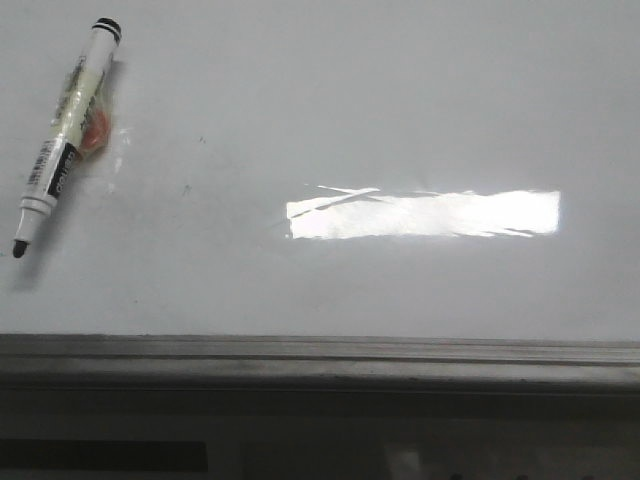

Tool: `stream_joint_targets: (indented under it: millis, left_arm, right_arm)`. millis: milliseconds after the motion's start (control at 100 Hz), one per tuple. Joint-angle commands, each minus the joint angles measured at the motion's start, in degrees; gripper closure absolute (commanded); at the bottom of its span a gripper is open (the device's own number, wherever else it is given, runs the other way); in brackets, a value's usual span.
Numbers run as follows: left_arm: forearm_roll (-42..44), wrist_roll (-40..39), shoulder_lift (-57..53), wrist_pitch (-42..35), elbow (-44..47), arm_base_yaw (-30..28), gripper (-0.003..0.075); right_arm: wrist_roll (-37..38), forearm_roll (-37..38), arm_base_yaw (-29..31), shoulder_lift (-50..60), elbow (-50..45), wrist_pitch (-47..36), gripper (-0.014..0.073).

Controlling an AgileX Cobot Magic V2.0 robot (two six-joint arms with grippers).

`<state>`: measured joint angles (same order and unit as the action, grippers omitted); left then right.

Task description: Write number 6 on whiteboard

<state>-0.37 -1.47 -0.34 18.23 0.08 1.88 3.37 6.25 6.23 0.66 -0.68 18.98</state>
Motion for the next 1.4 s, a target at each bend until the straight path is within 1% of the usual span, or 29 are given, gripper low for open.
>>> stream_joint_targets:
  millis: [0, 1120, 1240, 1390]
  left_arm:
    - [-0.45, -0.53, -1.68, -4.49, 1.35, 0.54, 0.0741]
    - [-0.29, -0.32, -1.68, -4.62, 1.35, 0.54, 0.0741]
    - [2.28, -0.17, -1.68, -4.74, 1.35, 0.54, 0.0741]
    - [3.48, -0.17, -1.68, -4.87, 1.35, 0.54, 0.0741]
  right_arm:
    - [-0.22, 0.63, 0.3, 0.87, -0.79, -1.03, 0.0659]
    - [-0.22, 0.63, 0.3, 0.87, -0.79, -1.03, 0.0659]
    - [-0.22, 1.0, 0.3, 0.87, -0.79, -0.94, 0.0659]
    - [-0.22, 0.99, 0.3, 0.87, -0.79, -1.18, 0.0659]
